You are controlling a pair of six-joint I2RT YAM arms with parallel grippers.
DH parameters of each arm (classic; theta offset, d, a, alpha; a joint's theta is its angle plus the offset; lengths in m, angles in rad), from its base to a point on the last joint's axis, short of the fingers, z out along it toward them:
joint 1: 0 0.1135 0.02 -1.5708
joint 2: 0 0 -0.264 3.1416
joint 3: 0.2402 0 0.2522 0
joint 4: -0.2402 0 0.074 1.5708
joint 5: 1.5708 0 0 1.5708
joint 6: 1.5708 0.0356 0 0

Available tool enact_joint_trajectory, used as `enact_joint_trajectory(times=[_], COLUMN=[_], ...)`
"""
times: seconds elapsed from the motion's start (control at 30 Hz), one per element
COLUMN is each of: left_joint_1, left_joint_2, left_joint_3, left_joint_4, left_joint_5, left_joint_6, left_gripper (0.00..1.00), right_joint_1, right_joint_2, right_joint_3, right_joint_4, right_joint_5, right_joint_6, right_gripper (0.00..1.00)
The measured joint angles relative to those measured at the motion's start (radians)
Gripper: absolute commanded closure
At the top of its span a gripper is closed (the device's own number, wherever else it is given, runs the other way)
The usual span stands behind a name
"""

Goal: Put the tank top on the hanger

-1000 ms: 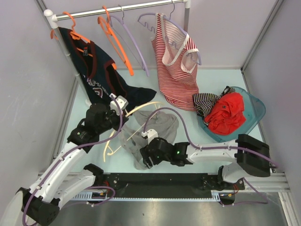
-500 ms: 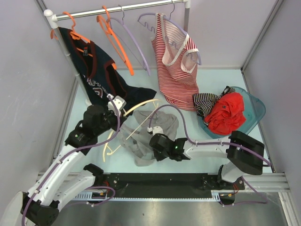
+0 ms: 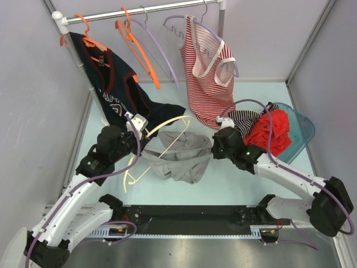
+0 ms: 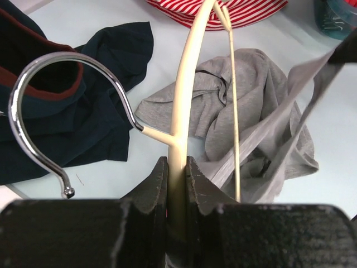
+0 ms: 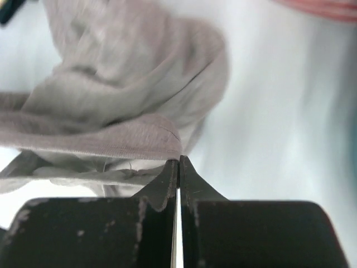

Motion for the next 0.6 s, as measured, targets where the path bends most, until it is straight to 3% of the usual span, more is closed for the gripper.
enact_joint_trajectory(times=[0.27, 0.6], left_joint_1=[-0.002, -0.004], left_joint_2=[-0.011, -0.067], left_joint_3=[-0.007, -0.035], left_joint_4=[0.023, 0.049], left_joint_5=[0.035, 0.15], left_joint_6=[-0.008, -0.005], left_gripper=[1.0, 1.0], right_joint_1=[-0.169, -0.258], right_joint_2=[-0.051, 0.129], right_joint_3=[0.021, 0.104], right_joint_4=[0.0, 0.042], right_joint_5=[-0.046, -0.13], right_joint_6=[-0.079, -0.146], right_gripper=[1.0, 1.0])
